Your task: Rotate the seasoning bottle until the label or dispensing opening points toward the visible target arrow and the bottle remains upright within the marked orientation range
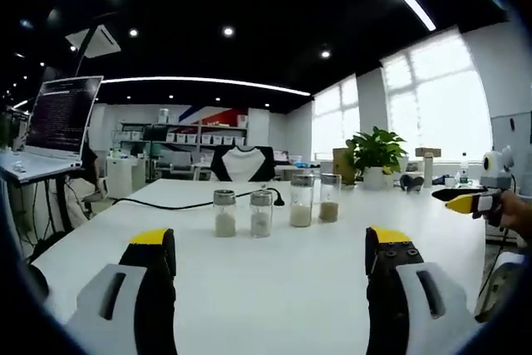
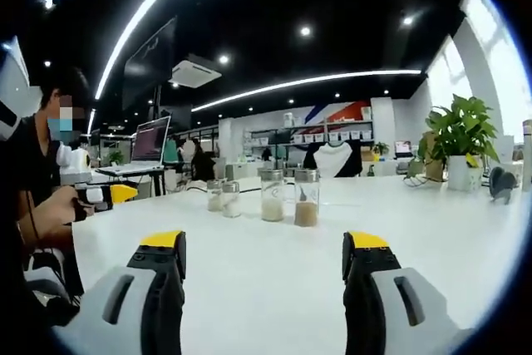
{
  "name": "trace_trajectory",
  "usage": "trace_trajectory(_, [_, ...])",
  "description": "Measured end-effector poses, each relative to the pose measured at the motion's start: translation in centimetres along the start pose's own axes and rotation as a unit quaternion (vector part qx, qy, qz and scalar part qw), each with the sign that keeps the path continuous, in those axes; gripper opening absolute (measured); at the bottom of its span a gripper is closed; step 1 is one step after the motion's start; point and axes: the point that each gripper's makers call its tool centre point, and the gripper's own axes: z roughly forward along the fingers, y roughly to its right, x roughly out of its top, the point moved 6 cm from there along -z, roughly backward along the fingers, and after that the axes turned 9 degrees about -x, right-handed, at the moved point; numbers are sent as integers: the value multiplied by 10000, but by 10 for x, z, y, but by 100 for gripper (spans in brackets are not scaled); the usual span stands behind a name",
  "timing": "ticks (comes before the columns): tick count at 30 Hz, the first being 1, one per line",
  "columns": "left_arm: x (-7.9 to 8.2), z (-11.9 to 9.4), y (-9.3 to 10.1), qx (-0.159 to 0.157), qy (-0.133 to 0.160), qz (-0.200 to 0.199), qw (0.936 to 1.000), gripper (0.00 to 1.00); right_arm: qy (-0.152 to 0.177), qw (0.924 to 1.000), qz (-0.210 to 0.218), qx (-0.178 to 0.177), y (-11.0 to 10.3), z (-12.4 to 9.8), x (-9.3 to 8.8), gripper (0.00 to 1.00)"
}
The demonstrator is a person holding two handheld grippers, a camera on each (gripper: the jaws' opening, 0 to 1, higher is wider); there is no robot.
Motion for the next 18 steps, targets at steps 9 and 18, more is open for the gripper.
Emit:
trace_trajectory(9, [3,5,-5,-104,-128,271,9995,100,50,10000,19,-31,1,-1,3,78])
trace_trajectory(18, [4,15,-25,-196,-177,410,9988,100,53,10000,3,-53,1,-5,3,77])
